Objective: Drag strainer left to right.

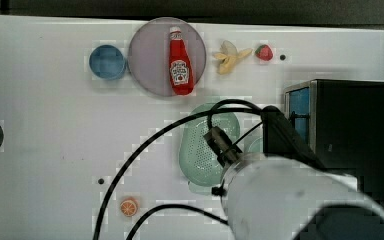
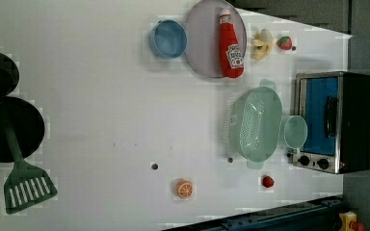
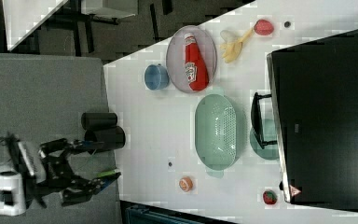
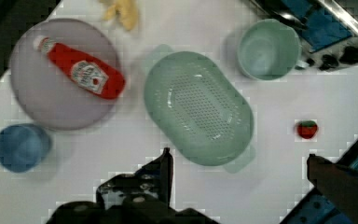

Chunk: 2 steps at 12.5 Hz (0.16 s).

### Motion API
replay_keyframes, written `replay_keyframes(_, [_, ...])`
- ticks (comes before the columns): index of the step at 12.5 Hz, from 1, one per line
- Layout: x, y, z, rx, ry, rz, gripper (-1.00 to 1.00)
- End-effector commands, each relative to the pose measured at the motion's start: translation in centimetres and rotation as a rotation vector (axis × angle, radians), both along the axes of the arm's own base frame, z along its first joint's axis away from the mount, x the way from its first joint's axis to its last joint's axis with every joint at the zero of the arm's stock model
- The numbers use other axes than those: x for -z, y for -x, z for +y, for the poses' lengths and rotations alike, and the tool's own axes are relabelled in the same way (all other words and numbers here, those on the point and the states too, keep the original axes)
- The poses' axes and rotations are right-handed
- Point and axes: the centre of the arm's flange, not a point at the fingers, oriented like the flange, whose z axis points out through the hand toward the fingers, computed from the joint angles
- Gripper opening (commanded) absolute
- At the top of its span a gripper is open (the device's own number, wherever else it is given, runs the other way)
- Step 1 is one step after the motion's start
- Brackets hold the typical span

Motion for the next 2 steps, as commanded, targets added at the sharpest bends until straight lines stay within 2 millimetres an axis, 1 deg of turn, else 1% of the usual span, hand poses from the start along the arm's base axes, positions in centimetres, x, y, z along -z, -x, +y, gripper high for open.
replay_keyframes(1, [3.28,-1.28,0.81,-0.056,0.007,0.072,1.00])
replay_keyframes(2, [3.42,-1.32,0.85,-0.056,0.007,0.075,1.00])
